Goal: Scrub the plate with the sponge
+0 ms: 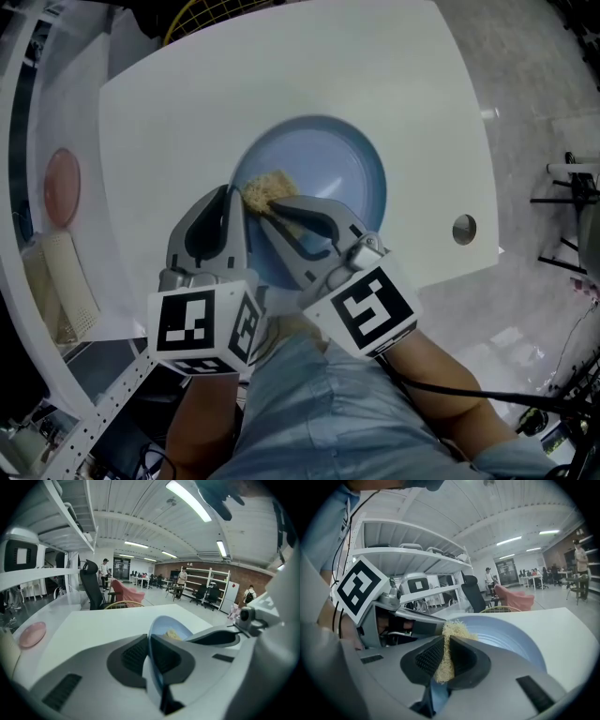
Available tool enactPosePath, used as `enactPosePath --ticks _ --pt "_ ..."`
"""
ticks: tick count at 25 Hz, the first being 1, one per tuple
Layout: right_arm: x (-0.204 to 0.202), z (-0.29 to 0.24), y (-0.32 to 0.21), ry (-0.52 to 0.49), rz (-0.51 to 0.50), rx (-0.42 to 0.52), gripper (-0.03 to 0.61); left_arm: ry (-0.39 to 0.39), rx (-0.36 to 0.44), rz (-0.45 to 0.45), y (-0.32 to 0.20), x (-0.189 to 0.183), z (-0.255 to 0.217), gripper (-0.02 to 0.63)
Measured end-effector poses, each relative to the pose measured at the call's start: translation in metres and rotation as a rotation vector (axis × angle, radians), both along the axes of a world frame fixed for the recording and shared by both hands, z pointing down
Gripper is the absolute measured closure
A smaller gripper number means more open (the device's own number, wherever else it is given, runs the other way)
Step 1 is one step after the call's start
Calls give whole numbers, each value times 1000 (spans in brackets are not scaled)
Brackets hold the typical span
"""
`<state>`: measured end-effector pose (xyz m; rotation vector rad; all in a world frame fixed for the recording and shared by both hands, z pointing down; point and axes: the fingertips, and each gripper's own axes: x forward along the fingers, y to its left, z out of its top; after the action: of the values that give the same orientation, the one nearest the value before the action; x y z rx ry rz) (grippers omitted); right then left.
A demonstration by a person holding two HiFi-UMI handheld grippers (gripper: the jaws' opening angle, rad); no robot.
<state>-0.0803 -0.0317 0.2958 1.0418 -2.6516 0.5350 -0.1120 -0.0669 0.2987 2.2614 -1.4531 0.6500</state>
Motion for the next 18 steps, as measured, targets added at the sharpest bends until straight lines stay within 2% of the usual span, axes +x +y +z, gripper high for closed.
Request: enactPosePath --ticks 9,18 --pt "-15 7 35 -48 -104 -55 538 -20 4 -13 2 -2 -1 591" --pt "-23 18 62 -53 -205 -113 538 -20 15 -20 4 -3 -3 591"
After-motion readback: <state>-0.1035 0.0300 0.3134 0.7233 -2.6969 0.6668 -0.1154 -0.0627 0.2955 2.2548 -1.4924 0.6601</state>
